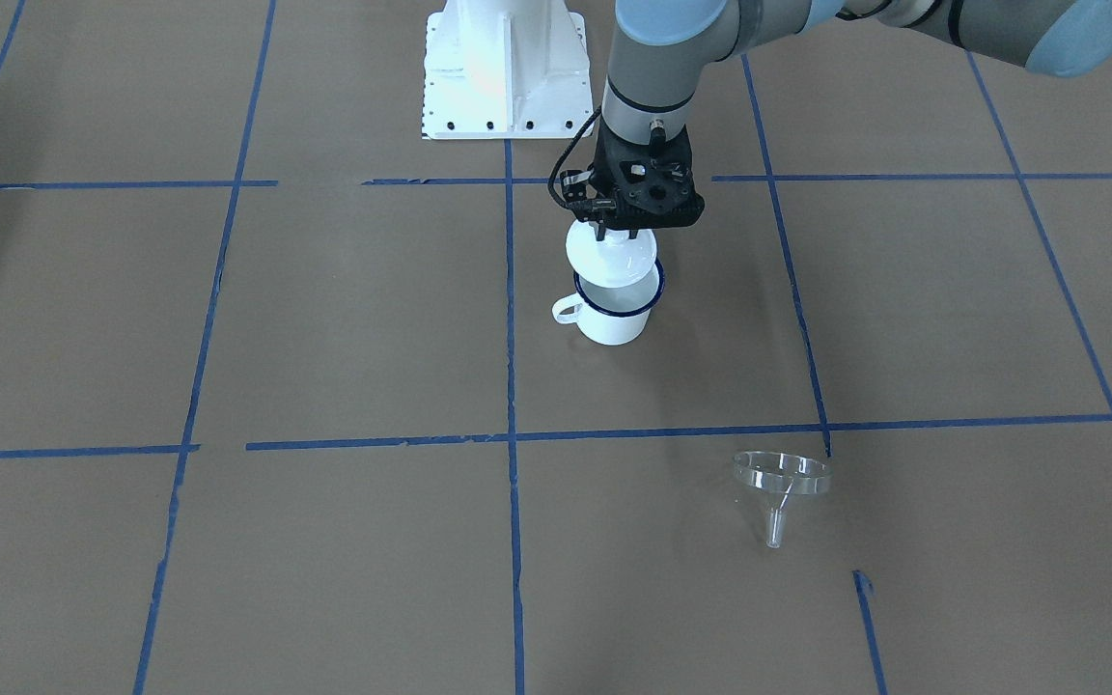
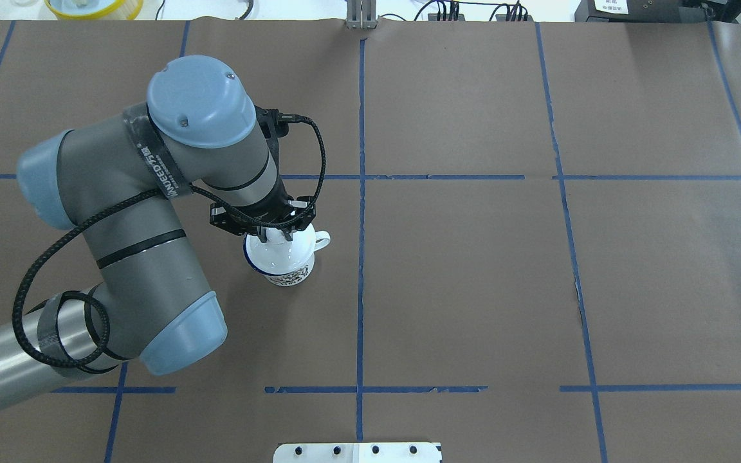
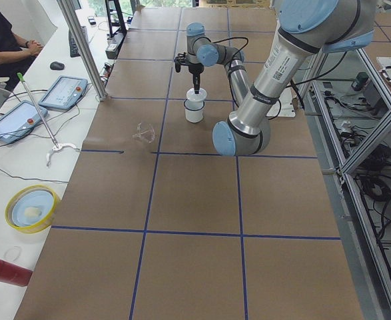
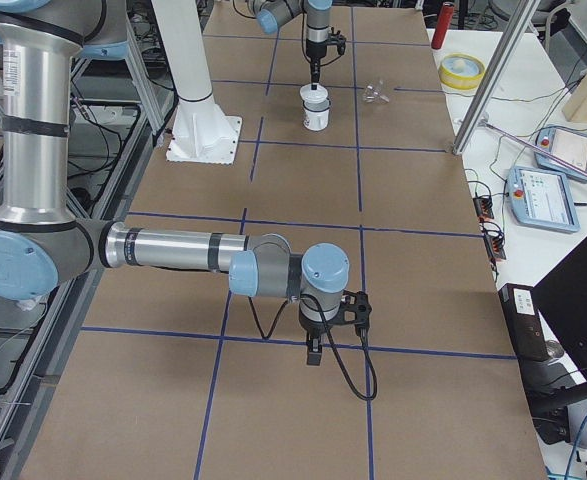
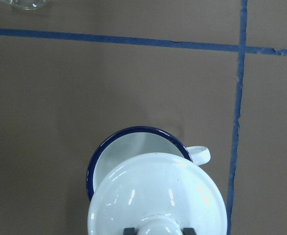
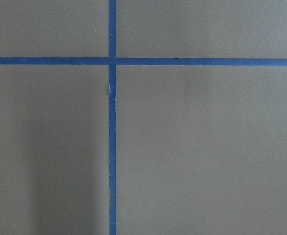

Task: Remove funnel from cup
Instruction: 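Lower the lid onto the mug's opening with the left gripper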

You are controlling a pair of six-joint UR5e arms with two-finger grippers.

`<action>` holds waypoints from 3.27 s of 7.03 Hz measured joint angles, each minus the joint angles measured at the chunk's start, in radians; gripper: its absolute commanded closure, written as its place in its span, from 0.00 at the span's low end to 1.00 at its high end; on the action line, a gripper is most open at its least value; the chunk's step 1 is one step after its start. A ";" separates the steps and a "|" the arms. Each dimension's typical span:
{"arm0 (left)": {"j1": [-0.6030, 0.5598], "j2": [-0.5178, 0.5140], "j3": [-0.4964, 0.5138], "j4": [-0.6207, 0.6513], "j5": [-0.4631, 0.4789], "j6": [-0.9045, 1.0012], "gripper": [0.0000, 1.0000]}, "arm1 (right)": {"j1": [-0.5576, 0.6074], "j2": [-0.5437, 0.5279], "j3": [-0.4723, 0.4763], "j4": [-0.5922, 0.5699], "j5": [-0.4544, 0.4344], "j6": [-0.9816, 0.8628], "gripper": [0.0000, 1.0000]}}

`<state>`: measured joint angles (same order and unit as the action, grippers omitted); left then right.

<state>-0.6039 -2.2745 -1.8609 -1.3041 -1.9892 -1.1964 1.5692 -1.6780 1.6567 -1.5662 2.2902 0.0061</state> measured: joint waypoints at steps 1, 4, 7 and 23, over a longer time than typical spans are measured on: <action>0.002 0.004 0.017 -0.020 0.004 0.001 1.00 | 0.000 0.000 0.000 0.000 0.000 0.000 0.00; 0.002 0.026 0.027 -0.042 0.007 0.007 1.00 | 0.000 0.000 0.000 0.000 0.000 0.000 0.00; 0.003 0.037 0.024 -0.044 0.007 0.009 1.00 | 0.000 0.000 0.000 0.000 0.000 0.000 0.00; 0.002 0.050 0.020 -0.087 0.005 0.004 0.00 | 0.000 0.000 0.000 0.000 0.000 0.000 0.00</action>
<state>-0.6019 -2.2245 -1.8411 -1.3908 -1.9846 -1.1928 1.5693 -1.6777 1.6567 -1.5662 2.2902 0.0062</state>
